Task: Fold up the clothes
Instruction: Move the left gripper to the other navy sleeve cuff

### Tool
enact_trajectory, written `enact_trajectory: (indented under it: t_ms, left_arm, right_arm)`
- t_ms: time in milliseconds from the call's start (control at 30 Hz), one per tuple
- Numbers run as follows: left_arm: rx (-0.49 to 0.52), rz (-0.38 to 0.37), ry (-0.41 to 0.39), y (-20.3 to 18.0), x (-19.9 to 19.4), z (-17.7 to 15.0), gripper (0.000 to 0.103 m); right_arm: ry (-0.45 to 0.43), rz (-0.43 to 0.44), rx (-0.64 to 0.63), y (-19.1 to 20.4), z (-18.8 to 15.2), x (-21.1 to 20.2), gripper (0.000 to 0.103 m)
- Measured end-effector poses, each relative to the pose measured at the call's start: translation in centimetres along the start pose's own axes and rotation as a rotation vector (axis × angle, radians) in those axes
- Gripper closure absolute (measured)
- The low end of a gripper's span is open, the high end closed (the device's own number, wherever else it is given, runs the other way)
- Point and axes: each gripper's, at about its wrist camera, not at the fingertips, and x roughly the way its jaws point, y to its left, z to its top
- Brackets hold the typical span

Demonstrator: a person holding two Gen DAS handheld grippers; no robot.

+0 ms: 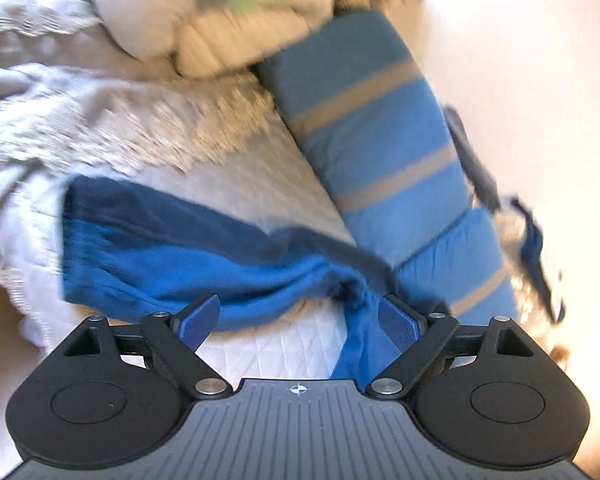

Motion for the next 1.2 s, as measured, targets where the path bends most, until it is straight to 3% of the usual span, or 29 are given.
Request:
enact_trajectory:
  t_ms: [133,300,367,433,633,800,900,1000,1100,1200]
  left_arm:
    - [-0.042,-0.09,-0.05,-0.7,-4.1,2.9,0.016]
    - [-0.169,-0.327,-0.076,-2.9,-7.5,5.3,0.016]
    - [-0.165,-0.413,-0.073,-4.8,-8.0,5.4,0.01]
    - [-0.118,-0.44,-0.046,-7.3,-8.0,5.2,0.008]
    - [0.161,-0.225,0.019,-14.4,-5.3,2.6,0.008]
    - [0.313,-0.184,0.092,-17.6,-3.6,-1.0,0.008]
    - [0.373,-0.172,0.083,-18.5,-4.5,-2.1,0.008]
    - [0.483,-0.134,-0.005,-19.7,-6.8,-2.9,0.008]
    - [0.672,0.007,-0.132,-20.7,-9.0,-3.8,0.008]
    - [0.745,0.071,-0.185,-20.8,-11.2,-3.7,0.008]
  right_arm:
    - [-0.009,0.011,-0.023,0.2,2.1,-2.3,0.0]
    - [-0.044,0.031,-0.039,0.1,4.6,-6.2,0.0]
    - [-0.081,0.039,-0.014,-0.3,5.7,-8.6,0.0]
    - [-0.12,0.042,0.014,-0.7,7.0,-11.0,0.0]
    - [-0.226,-0.033,0.0,-1.8,9.6,-19.0,0.0]
    - [-0.259,-0.062,0.008,-2.1,9.8,-24.9,0.0]
    - [-0.264,-0.042,0.071,-2.9,10.2,-28.1,0.0]
    - [-0.276,-0.035,0.109,-3.3,11.1,-31.1,0.0]
    - [-0.297,-0.067,0.068,-2.9,12.3,-33.7,0.0]
    - [-0.31,-0.042,0.084,-2.7,14.1,-35.8,0.0]
